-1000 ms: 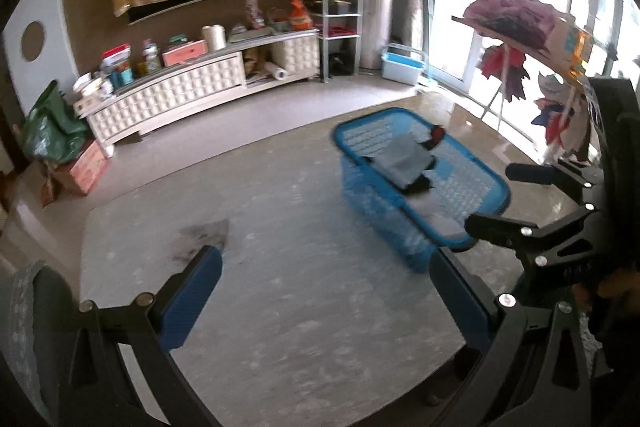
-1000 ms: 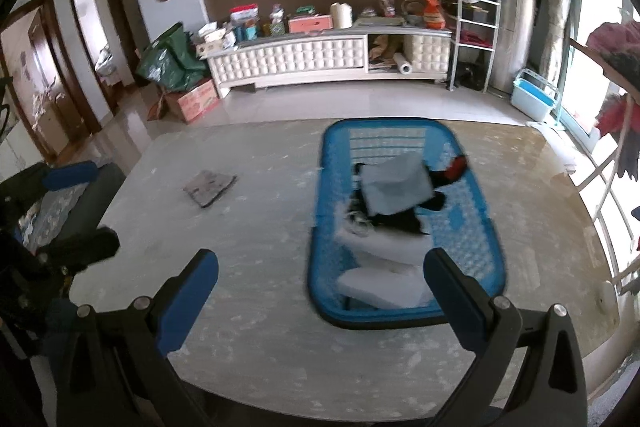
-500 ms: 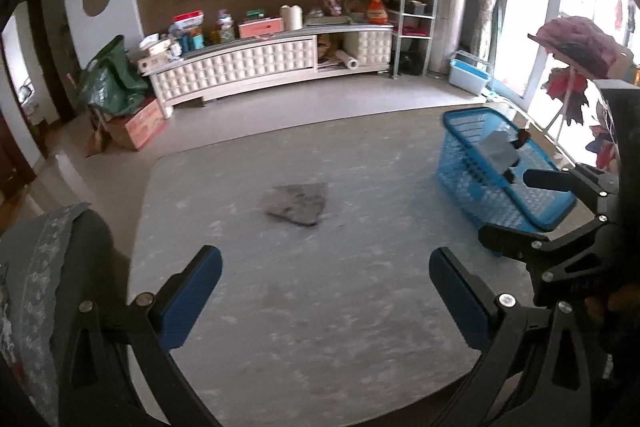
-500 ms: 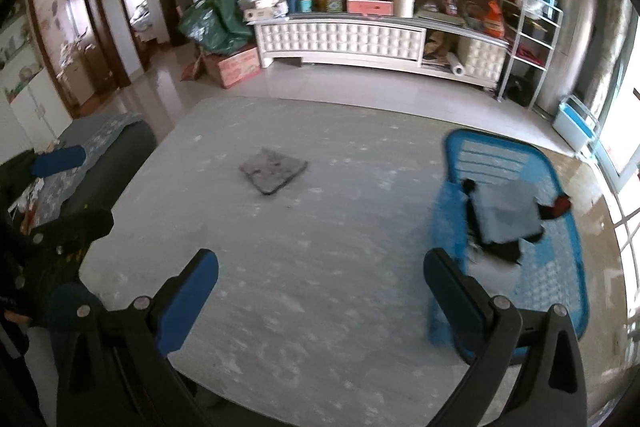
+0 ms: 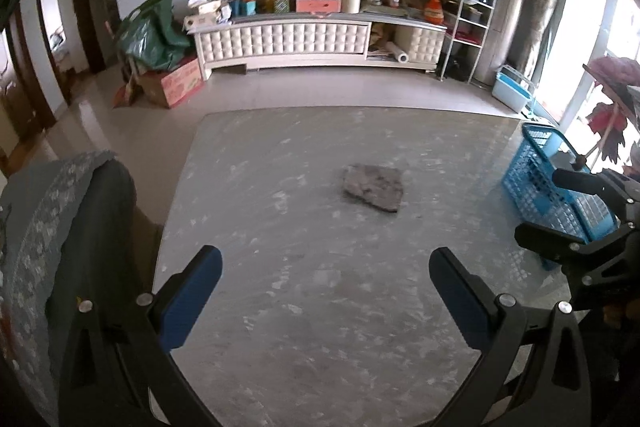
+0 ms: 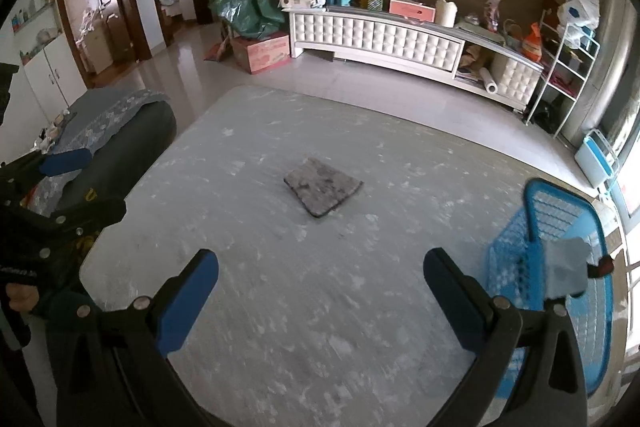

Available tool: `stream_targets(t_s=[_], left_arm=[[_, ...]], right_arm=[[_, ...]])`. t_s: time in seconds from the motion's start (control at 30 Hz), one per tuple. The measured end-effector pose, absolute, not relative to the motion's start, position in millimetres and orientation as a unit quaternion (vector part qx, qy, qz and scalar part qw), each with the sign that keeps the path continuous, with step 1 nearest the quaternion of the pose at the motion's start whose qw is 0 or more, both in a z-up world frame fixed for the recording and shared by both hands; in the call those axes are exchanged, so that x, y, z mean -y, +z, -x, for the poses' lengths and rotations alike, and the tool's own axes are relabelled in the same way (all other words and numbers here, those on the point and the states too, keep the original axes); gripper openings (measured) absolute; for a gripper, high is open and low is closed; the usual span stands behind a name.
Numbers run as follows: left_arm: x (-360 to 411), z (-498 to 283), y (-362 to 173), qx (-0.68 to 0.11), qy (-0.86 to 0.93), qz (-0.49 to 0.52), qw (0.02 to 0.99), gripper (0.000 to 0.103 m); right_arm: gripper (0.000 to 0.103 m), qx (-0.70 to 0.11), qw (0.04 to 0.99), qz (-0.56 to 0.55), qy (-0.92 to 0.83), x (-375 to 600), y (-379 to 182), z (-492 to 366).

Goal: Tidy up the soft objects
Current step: 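Withdraw both tools from the basket and reach the right tool to the grey felt pad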

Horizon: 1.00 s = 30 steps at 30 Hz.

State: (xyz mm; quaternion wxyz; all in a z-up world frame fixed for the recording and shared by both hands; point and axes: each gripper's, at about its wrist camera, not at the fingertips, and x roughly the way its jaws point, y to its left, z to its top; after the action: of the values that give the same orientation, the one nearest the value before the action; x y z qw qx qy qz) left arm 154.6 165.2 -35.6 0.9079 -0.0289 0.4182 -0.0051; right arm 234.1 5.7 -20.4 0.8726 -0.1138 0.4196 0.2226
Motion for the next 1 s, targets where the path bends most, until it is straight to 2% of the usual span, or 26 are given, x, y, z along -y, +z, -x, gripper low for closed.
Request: stream_targets(t_s=[0.27,0.83,1.0], left_arm=[[-195.3,-184.4,-64.9,-0.447,-0.003,0.038,0.894,0.103],[-196.7,-259.3,-111.3,-0.476,-0.033,0.019,0.878,0.103],[-207.2,-275.7,-128.7,-0.485,-0.029,0.027,0.874,0.103]], right_arm=[[0.103,-0.437,0.860,0.116,0.237,-33.9,-42.2,-264.1],[0.103,-0.474,0.839,0.130,0.233,-62.0,-98.1,-322.5],[0.098,-0.478,0.837,0.136,0.230,-73.6,-112.1,-339.1]])
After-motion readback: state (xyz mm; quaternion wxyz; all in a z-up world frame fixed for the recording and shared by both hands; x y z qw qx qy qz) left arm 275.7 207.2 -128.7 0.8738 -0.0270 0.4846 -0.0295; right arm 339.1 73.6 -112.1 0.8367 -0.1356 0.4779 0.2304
